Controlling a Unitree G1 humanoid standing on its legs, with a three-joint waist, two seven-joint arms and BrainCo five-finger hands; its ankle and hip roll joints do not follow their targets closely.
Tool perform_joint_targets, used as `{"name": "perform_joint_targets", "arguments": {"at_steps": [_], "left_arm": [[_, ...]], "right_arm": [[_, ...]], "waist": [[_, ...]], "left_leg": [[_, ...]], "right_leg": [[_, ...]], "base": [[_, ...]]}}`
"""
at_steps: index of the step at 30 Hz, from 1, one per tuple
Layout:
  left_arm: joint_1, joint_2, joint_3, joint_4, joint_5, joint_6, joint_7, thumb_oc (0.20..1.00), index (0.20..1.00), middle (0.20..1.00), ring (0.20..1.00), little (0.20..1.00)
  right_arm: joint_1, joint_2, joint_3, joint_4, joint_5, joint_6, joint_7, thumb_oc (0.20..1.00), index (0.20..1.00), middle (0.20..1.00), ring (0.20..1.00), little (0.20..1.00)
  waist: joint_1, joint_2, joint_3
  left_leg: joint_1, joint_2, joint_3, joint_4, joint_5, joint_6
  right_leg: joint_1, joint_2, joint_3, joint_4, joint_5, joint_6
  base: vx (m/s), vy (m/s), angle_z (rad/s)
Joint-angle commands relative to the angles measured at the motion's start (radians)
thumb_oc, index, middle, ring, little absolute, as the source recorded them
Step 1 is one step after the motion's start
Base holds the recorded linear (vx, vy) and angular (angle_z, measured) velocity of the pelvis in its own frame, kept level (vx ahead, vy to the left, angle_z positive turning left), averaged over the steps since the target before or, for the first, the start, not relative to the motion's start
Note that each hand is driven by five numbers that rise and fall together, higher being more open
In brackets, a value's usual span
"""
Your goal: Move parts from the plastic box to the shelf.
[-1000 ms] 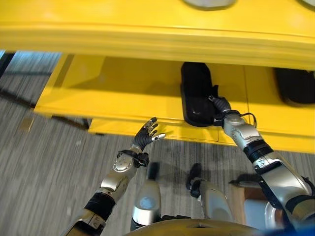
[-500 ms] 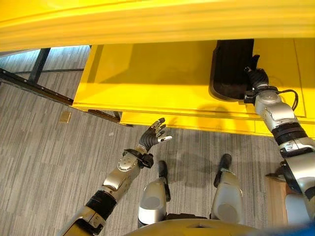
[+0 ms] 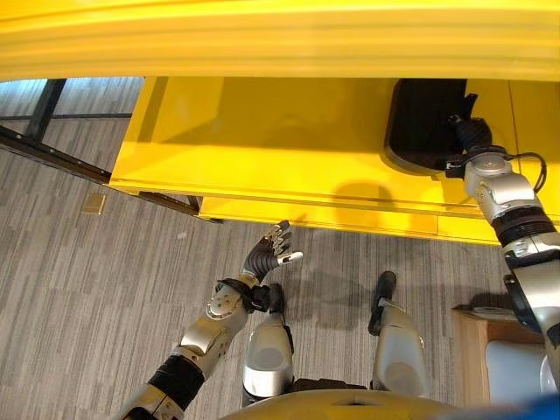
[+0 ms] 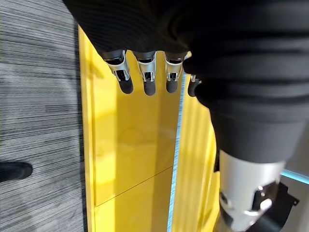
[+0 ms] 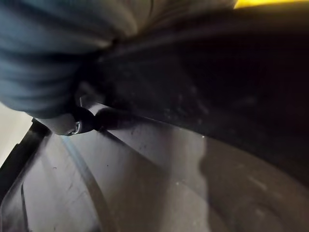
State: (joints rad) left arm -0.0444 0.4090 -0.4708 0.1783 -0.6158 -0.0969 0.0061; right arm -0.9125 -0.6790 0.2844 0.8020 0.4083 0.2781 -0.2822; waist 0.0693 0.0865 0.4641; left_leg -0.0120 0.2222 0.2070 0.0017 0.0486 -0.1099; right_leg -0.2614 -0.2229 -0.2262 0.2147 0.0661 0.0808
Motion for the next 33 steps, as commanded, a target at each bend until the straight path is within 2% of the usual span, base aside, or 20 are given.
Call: {"name": "perform_joint_targets", "arguments": {"at_steps": [1,5,15,25,26,33], "left_arm": [[0.034,0.042,-0.014,-0.106,0.002,-0.031,-0.003,1.000,1.000,1.000,1.000,1.000],[0.025,0.062,-0.016,-0.113,-0.002,-0.030,0.001,1.000,1.000,1.000,1.000,1.000],[0.005,0.091,0.012,-0.115,-0.001,-0.011,-0.025,1.000,1.000,1.000,1.000,1.000],[-0.006,0.114,0.040,-0.114,0.019,0.021,-0.052,1.000,1.000,1.000,1.000,1.000],[-0.005,0.117,0.042,-0.118,0.012,0.029,-0.054,1.000,1.000,1.000,1.000,1.000],[-0.004,0.121,0.052,-0.108,0.025,0.028,-0.059,1.000,1.000,1.000,1.000,1.000]], "right_arm": [[-0.197,-0.086,0.042,0.027,-0.058,-0.040,0.002,0.200,0.200,0.200,0.200,0.200],[-0.261,-0.141,0.082,0.061,-0.108,-0.043,0.044,0.200,0.200,0.200,0.200,0.200],[-0.379,-0.198,0.186,0.081,-0.228,-0.086,0.042,0.200,0.200,0.200,0.200,0.200],[-0.426,-0.177,0.213,0.033,-0.209,-0.046,-0.035,0.200,0.200,0.200,0.200,0.200],[-0.426,-0.171,0.213,0.031,-0.215,-0.042,-0.056,0.200,0.200,0.200,0.200,0.200],[-0.428,-0.163,0.198,0.031,-0.189,-0.020,-0.096,0.200,0.200,0.200,0.200,0.200]], "waist": [[0.016,-0.030,-0.013],[0.025,-0.033,0.004],[0.045,-0.039,0.056],[0.058,-0.070,0.056],[0.057,-0.075,0.056],[0.058,-0.083,0.056]], "left_leg": [[-0.019,0.022,0.002,0.000,0.059,-0.008],[-0.041,0.026,-0.007,0.016,0.058,-0.010],[-0.125,0.040,-0.034,0.055,0.065,-0.013],[-0.240,0.063,-0.053,0.094,0.067,-0.014],[-0.241,0.063,-0.063,0.102,0.048,-0.022],[-0.285,0.073,-0.074,0.123,0.045,-0.022]], "right_leg": [[0.072,0.045,-0.004,0.051,-0.115,-0.019],[0.056,0.051,-0.003,0.059,-0.118,-0.019],[-0.016,0.067,0.009,0.100,-0.125,-0.024],[-0.124,0.092,0.020,0.156,-0.139,-0.038],[-0.129,0.094,0.027,0.176,-0.165,-0.031],[-0.178,0.098,0.026,0.225,-0.185,-0.041]], "base": [[-0.01,-0.067,-0.06],[-0.02,-0.079,-0.06],[-0.03,-0.091,-0.02],[0.02,-0.115,-0.01],[0.10,-0.098,0.00],[0.03,-0.061,0.02]]}}
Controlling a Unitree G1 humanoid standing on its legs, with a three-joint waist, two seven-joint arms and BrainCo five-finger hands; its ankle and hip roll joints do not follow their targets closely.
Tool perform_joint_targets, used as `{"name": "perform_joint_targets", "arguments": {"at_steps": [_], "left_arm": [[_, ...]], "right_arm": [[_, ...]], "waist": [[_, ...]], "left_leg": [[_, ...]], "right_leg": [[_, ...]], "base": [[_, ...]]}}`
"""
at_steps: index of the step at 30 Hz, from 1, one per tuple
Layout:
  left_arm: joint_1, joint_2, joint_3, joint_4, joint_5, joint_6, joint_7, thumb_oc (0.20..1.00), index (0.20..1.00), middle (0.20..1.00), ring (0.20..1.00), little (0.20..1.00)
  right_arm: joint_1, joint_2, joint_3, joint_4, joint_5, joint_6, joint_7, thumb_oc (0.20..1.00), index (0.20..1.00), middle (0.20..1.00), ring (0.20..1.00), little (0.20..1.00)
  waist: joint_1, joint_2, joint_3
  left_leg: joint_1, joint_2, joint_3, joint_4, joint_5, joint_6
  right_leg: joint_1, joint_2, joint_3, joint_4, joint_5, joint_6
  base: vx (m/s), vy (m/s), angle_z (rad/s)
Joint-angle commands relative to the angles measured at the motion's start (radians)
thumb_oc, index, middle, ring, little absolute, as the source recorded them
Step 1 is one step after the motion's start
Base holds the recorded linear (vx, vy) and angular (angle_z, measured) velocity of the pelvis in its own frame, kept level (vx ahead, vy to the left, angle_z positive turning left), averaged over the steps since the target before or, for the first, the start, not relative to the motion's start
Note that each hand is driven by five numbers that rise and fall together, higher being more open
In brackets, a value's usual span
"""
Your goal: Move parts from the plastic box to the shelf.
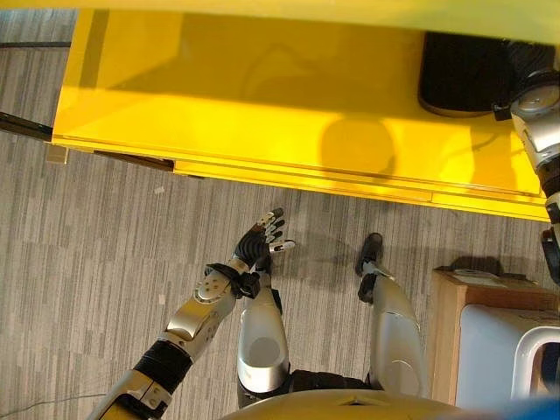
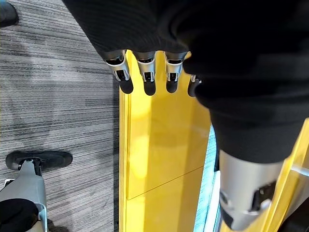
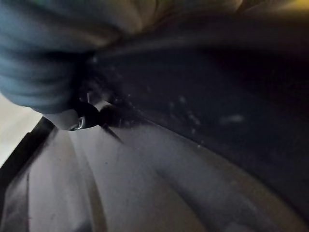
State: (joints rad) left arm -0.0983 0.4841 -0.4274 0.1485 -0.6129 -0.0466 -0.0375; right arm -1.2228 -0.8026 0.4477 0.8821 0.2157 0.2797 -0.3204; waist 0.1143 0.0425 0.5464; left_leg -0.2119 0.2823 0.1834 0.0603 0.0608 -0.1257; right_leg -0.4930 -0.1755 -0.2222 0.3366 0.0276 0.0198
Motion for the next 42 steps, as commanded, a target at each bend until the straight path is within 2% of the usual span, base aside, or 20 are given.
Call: {"name": "perform_joint_targets", "arguments": {"at_steps": [1,8,14,15,16,17,24,33,36,38,41,42], "left_arm": [[0.052,0.042,0.011,-0.079,0.025,-0.021,-0.014,1.000,1.000,1.000,1.000,1.000],[0.059,0.035,0.019,-0.073,0.025,-0.026,-0.022,1.000,1.000,1.000,1.000,1.000],[0.064,0.027,0.026,-0.059,0.035,-0.030,-0.028,1.000,1.000,1.000,1.000,1.000],[0.065,0.025,0.028,-0.060,0.036,-0.029,-0.029,1.000,1.000,1.000,1.000,1.000],[0.066,0.025,0.029,-0.062,0.034,-0.028,-0.028,1.000,1.000,1.000,1.000,1.000],[0.068,0.028,0.030,-0.066,0.034,-0.028,-0.026,1.000,1.000,1.000,1.000,1.000],[0.066,0.025,0.026,-0.056,0.038,-0.023,-0.041,1.000,1.000,1.000,1.000,1.000],[0.070,0.022,0.031,-0.045,0.044,-0.029,-0.054,1.000,1.000,1.000,1.000,1.000],[0.072,0.018,0.032,-0.047,0.040,-0.035,-0.055,1.000,1.000,1.000,1.000,1.000],[0.070,0.012,0.028,-0.042,0.041,-0.045,-0.045,1.000,1.000,1.000,1.000,1.000],[0.068,0.009,0.026,-0.039,0.034,-0.047,-0.044,1.000,1.000,1.000,1.000,1.000],[0.068,0.006,0.026,-0.039,0.036,-0.049,-0.038,1.000,1.000,1.000,1.000,1.000]], "right_arm": [[-0.110,-0.036,0.026,-0.047,0.028,-0.020,-0.062,0.200,0.200,0.200,0.200,0.200],[-0.105,-0.035,0.026,-0.028,-0.053,-0.026,-0.019,0.200,0.200,0.200,0.200,0.200],[-0.101,-0.040,0.046,-0.029,-0.094,0.010,-0.006,0.200,0.200,0.200,0.200,0.200],[-0.100,-0.040,0.051,-0.025,-0.092,0.007,-0.014,0.310,0.310,0.310,0.310,0.310],[-0.100,-0.041,0.052,-0.023,-0.088,0.009,-0.019,0.507,0.507,0.507,0.507,0.507],[-0.098,-0.042,0.051,-0.018,-0.101,0.012,-0.024,1.000,1.000,1.000,1.000,1.000],[-0.111,-0.053,0.075,0.024,-0.214,0.009,-0.023,1.000,1.000,1.000,1.000,1.000],[-0.106,-0.055,0.102,0.036,-0.230,0.014,-0.032,1.000,1.000,1.000,1.000,1.000],[-0.097,-0.054,0.096,0.035,-0.244,0.028,-0.092,1.000,1.000,1.000,1.000,1.000],[-0.091,-0.053,0.076,0.036,-0.260,0.014,-0.165,1.000,1.000,1.000,1.000,1.000],[-0.089,-0.051,0.067,0.035,-0.259,0.001,-0.199,1.000,1.000,1.000,1.000,1.000],[-0.083,-0.049,0.048,0.024,-0.289,-0.011,-0.252,1.000,1.000,1.000,1.000,1.000]], "waist": [[0.012,-0.039,-0.026],[0.011,-0.032,-0.026],[0.012,-0.033,-0.026],[0.013,-0.033,-0.026],[0.013,-0.033,-0.026],[0.013,-0.033,-0.026],[0.019,-0.031,-0.026],[0.022,-0.030,-0.026],[0.020,-0.028,-0.026],[0.016,-0.024,-0.026],[0.015,-0.022,-0.026],[0.013,-0.019,-0.026]], "left_leg": [[-0.091,0.014,-0.053,0.069,0.031,-0.006],[-0.108,0.012,-0.057,0.085,0.026,-0.004],[-0.110,0.009,-0.057,0.084,0.027,-0.004],[-0.111,0.009,-0.056,0.084,0.026,-0.004],[-0.111,0.009,-0.056,0.085,0.026,-0.003],[-0.111,0.009,-0.057,0.086,0.024,-0.003],[-0.116,0.007,-0.059,0.090,0.022,-0.002],[-0.120,0.007,-0.061,0.093,0.024,-0.003],[-0.116,0.008,-0.058,0.091,0.025,-0.002],[-0.117,0.005,-0.057,0.092,0.022,0.000],[-0.117,0.005,-0.057,0.091,0.022,0.000],[-0.114,0.003,-0.056,0.089,0.018,0.001]], "right_leg": [[0.046,0.053,0.024,0.114,-0.152,0.017],[0.028,0.047,0.028,0.134,-0.160,0.014],[0.024,0.042,0.027,0.136,-0.159,0.015],[0.024,0.042,0.027,0.135,-0.160,0.015],[0.024,0.042,0.027,0.135,-0.160,0.015],[0.023,0.041,0.027,0.137,-0.160,0.016],[0.019,0.037,0.022,0.144,-0.161,0.016],[0.016,0.037,0.021,0.145,-0.163,0.014],[0.016,0.037,0.022,0.146,-0.162,0.015],[0.012,0.036,0.027,0.147,-0.162,0.014],[0.013,0.035,0.027,0.144,-0.162,0.014],[0.013,0.034,0.028,0.144,-0.162,0.016]], "base": [[0.00,0.000,0.00],[0.01,0.016,-0.01],[0.00,0.000,0.00],[0.00,0.000,0.00],[0.00,0.000,0.00],[0.00,0.000,0.00],[0.00,0.000,0.00],[0.00,0.000,0.00],[0.00,0.000,0.00],[-0.02,0.045,0.00],[-0.01,0.013,0.00],[-0.02,0.034,0.00]]}}
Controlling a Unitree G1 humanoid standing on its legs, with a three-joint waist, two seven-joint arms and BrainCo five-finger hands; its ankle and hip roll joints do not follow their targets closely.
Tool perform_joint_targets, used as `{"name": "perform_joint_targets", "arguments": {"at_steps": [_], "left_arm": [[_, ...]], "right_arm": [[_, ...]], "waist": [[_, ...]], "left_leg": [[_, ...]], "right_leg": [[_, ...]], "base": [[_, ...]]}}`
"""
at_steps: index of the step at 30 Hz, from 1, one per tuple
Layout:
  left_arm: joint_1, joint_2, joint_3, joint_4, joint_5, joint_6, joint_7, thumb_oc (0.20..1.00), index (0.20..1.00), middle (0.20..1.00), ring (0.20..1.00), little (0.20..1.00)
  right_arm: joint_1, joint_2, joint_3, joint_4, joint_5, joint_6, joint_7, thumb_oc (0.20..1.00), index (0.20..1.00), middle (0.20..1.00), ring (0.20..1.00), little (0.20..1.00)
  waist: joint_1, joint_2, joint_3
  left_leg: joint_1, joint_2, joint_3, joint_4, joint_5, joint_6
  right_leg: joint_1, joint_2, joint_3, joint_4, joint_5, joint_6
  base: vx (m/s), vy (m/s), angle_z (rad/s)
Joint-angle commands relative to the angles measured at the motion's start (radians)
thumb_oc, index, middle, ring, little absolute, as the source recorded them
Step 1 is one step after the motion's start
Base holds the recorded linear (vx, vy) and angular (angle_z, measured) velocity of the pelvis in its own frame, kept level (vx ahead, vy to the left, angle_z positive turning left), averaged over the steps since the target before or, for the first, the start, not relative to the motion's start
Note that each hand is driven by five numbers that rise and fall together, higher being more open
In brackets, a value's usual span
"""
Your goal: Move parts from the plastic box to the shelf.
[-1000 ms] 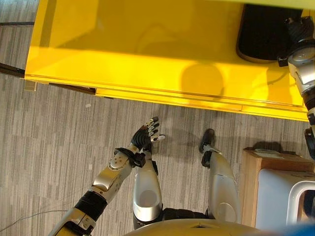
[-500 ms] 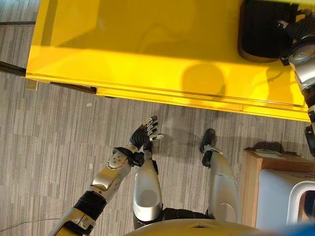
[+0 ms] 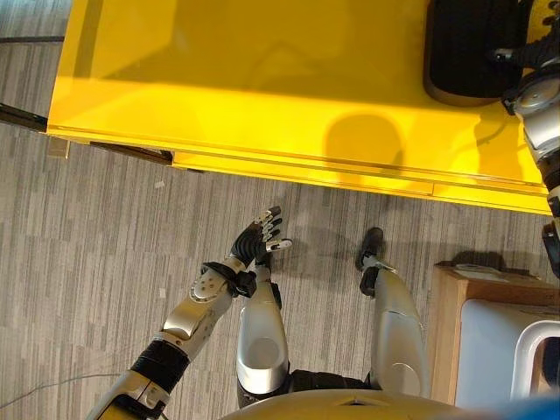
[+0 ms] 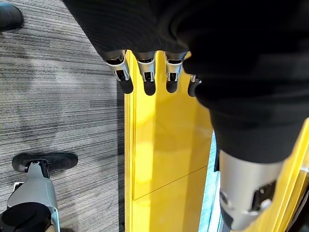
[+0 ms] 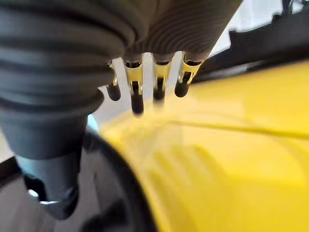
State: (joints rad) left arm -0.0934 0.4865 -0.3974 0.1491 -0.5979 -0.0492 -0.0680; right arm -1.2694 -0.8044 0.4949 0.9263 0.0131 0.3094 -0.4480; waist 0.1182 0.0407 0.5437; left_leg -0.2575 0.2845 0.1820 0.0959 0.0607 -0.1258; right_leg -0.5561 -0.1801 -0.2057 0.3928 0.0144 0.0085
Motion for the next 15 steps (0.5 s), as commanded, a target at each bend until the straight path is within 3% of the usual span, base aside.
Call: {"name": "perform_joint_targets", "arguments": {"at_steps": [1,6,7,9,15], "left_arm": [[0.064,-0.001,-0.006,-0.037,0.020,-0.047,-0.008,1.000,1.000,1.000,1.000,1.000],[0.069,-0.011,-0.010,-0.031,0.017,-0.058,-0.007,1.000,1.000,1.000,1.000,1.000],[0.068,-0.022,-0.010,-0.027,0.017,-0.073,-0.004,1.000,1.000,1.000,1.000,1.000],[0.075,-0.032,-0.008,-0.026,0.025,-0.082,0.002,1.000,1.000,1.000,1.000,1.000],[0.096,-0.079,0.021,0.015,0.035,-0.139,0.003,1.000,1.000,1.000,1.000,1.000]], "right_arm": [[-0.033,-0.049,-0.009,-0.033,-0.116,-0.046,-0.173,1.000,1.000,1.000,1.000,1.000],[-0.018,-0.065,-0.041,-0.108,-0.218,-0.103,-0.281,1.000,1.000,1.000,1.000,1.000],[0.003,-0.077,-0.066,-0.200,-0.271,-0.134,-0.342,1.000,1.000,1.000,1.000,1.000],[0.035,-0.083,-0.095,-0.285,-0.292,-0.169,-0.361,1.000,1.000,1.000,1.000,1.000],[0.241,-0.034,-0.230,-0.633,-0.264,-0.283,-0.273,1.000,1.000,1.000,1.000,1.000]], "waist": [[0.008,-0.015,-0.024],[0.001,-0.009,-0.024],[-0.003,-0.006,-0.024],[-0.009,-0.005,-0.024],[-0.045,-0.003,-0.024]], "left_leg": [[-0.067,-0.001,-0.053,0.052,0.018,0.002],[-0.059,-0.005,-0.054,0.050,0.015,0.003],[-0.069,-0.003,-0.047,0.045,0.035,0.011],[-0.063,-0.005,-0.046,0.044,0.032,0.013],[-0.029,-0.014,-0.034,0.036,0.024,0.017]], "right_leg": [[0.076,0.038,0.013,0.085,-0.148,0.027],[0.082,0.038,0.017,0.081,-0.150,0.029],[0.072,0.041,0.014,0.066,-0.126,0.021],[0.078,0.042,0.019,0.061,-0.125,0.022],[0.099,0.038,0.041,0.045,-0.124,0.026]], "base": [[-0.02,0.041,0.00],[-0.02,0.023,-0.01],[-0.09,0.056,-0.03],[-0.05,0.058,-0.06],[-0.01,0.097,-0.09]]}}
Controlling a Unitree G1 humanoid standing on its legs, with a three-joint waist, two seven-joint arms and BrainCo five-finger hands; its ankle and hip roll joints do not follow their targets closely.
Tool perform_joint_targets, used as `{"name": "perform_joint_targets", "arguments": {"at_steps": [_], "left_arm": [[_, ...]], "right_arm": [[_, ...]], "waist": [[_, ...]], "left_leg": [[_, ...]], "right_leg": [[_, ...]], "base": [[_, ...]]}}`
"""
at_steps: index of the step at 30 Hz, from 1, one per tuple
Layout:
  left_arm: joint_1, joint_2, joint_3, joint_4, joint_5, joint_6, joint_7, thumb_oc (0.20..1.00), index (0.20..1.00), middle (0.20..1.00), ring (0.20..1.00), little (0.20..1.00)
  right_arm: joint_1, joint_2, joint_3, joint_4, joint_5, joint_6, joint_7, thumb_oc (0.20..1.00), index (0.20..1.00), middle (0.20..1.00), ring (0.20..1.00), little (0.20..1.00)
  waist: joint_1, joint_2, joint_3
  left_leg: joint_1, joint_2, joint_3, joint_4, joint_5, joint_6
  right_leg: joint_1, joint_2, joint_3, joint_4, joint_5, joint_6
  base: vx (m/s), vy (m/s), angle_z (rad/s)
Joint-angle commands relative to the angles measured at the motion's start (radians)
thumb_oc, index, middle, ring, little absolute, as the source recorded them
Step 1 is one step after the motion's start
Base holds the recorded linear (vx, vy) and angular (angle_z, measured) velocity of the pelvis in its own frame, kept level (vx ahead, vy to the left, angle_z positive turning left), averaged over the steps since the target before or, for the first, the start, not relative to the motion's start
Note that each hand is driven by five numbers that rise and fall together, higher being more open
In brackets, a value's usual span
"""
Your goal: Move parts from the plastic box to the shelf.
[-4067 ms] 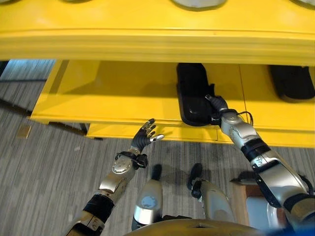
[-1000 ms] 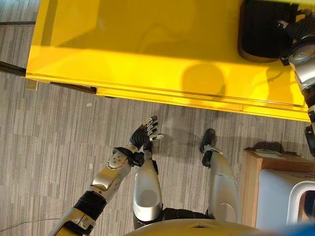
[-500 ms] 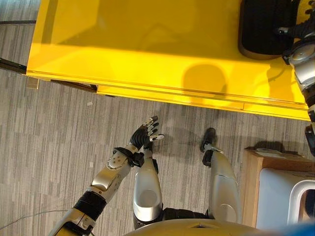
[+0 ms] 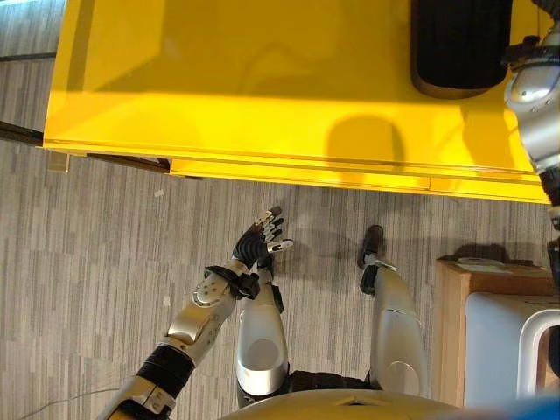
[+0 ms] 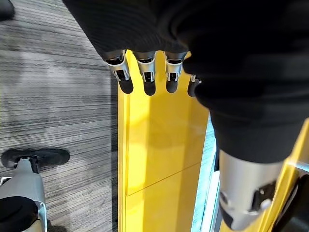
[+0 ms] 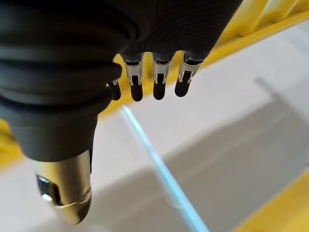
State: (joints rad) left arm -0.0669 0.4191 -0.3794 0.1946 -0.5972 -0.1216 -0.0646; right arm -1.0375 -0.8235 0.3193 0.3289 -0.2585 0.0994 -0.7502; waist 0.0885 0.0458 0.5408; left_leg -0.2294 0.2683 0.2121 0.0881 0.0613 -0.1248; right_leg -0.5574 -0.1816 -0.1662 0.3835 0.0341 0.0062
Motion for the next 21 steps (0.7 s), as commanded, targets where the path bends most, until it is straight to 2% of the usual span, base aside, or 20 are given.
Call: {"name": "perform_joint_targets", "arguments": {"at_steps": [1,2,3,6,7,8,9,12,15,18,21], "left_arm": [[0.079,-0.027,0.015,-0.025,0.041,-0.076,0.000,1.000,1.000,1.000,1.000,1.000],[0.103,-0.050,0.031,-0.023,0.047,-0.101,0.012,1.000,1.000,1.000,1.000,1.000],[0.109,-0.056,0.036,-0.026,0.046,-0.104,0.017,1.000,1.000,1.000,1.000,1.000],[0.157,-0.090,0.093,-0.044,0.034,-0.125,0.059,1.000,1.000,1.000,1.000,1.000],[0.161,-0.090,0.095,-0.047,0.031,-0.126,0.061,1.000,1.000,1.000,1.000,1.000],[0.186,-0.092,0.121,-0.074,0.002,-0.134,0.075,1.000,1.000,1.000,1.000,1.000],[0.204,-0.089,0.135,-0.086,-0.001,-0.142,0.080,1.000,1.000,1.000,1.000,1.000],[0.264,-0.078,0.160,-0.126,-0.006,-0.168,0.095,1.000,1.000,1.000,1.000,1.000],[0.309,-0.058,0.175,-0.177,-0.017,-0.168,0.119,1.000,1.000,1.000,1.000,1.000],[0.327,-0.052,0.176,-0.184,0.037,-0.133,0.142,1.000,1.000,1.000,1.000,1.000],[0.346,-0.049,0.161,-0.178,0.053,-0.137,0.160,1.000,1.000,1.000,1.000,1.000]], "right_arm": [[0.082,0.008,-0.082,-0.127,0.017,-0.081,0.053,1.000,1.000,1.000,1.000,1.000],[0.241,0.059,-0.136,-0.268,0.061,-0.105,0.119,1.000,1.000,1.000,1.000,1.000],[0.283,0.074,-0.147,-0.298,0.088,-0.112,0.143,1.000,1.000,1.000,1.000,1.000],[0.729,0.167,-0.224,-0.611,0.301,-0.129,0.339,1.000,1.000,1.000,1.000,1.000],[0.755,0.171,-0.227,-0.620,0.306,-0.138,0.339,1.000,1.000,1.000,1.000,1.000],[0.897,0.196,-0.244,-0.657,0.357,-0.170,0.386,1.000,1.000,1.000,1.000,1.000],[0.956,0.202,-0.253,-0.662,0.415,-0.176,0.413,1.000,1.000,1.000,1.000,1.000],[1.102,0.207,-0.266,-0.675,0.497,-0.235,0.492,1.000,1.000,1.000,1.000,1.000],[1.180,0.200,-0.264,-0.713,0.439,-0.321,0.538,1.000,1.000,1.000,1.000,1.000],[1.196,0.171,-0.240,-0.706,0.375,-0.291,0.513,1.000,1.000,1.000,1.000,1.000],[1.212,0.151,-0.222,-0.672,0.362,-0.328,0.481,1.000,1.000,1.000,1.000,1.000]], "waist": [[-0.026,-0.009,-0.021],[-0.049,-0.014,-0.021],[-0.057,-0.016,-0.021],[-0.144,-0.044,-0.021],[-0.147,-0.044,-0.021],[-0.170,-0.054,-0.021],[-0.179,-0.059,-0.025],[-0.193,-0.070,-0.052],[-0.198,-0.077,-0.083],[-0.192,-0.079,-0.123],[-0.180,-0.083,-0.162]], "left_leg": [[-0.047,0.002,-0.060,0.039,0.021,0.017],[-0.027,0.001,-0.049,0.029,0.017,0.020],[-0.022,0.000,-0.046,0.028,0.015,0.021],[0.049,0.010,0.004,0.002,0.004,0.023],[0.053,0.010,0.006,0.001,0.004,0.023],[0.083,0.011,0.026,-0.008,0.002,0.025],[0.097,0.013,0.035,-0.014,0.002,0.026],[0.132,0.011,0.055,-0.033,0.005,0.029],[0.165,0.004,0.066,-0.054,0.008,0.028],[0.194,-0.012,0.070,-0.077,0.015,0.035],[0.217,-0.018,0.075,-0.092,0.019,0.037]], "right_leg": [[0.105,0.039,0.006,0.052,-0.143,0.029],[0.114,0.037,0.016,0.048,-0.141,0.031],[0.115,0.036,0.019,0.048,-0.140,0.032],[0.159,0.034,0.049,0.024,-0.129,0.038],[0.163,0.034,0.049,0.022,-0.128,0.039],[0.191,0.031,0.052,0.005,-0.122,0.044],[0.207,0.031,0.053,-0.008,-0.120,0.046],[0.256,0.029,0.048,-0.054,-0.111,0.051],[0.311,0.029,0.044,-0.109,-0.098,0.061],[0.374,0.027,0.039,-0.177,-0.074,0.074],[0.427,0.019,0.024,-0.224,-0.054,0.087]], "base": [[-0.02,0.187,0.01],[-0.02,0.182,-0.02],[-0.02,0.214,-0.05],[-0.01,0.234,-0.14],[-0.03,0.191,-0.30],[-0.03,0.125,-0.36],[-0.04,0.147,-0.28],[-0.02,0.077,-0.19],[0.00,0.088,-0.05],[0.01,0.108,0.03],[0.04,0.078,0.10]]}}
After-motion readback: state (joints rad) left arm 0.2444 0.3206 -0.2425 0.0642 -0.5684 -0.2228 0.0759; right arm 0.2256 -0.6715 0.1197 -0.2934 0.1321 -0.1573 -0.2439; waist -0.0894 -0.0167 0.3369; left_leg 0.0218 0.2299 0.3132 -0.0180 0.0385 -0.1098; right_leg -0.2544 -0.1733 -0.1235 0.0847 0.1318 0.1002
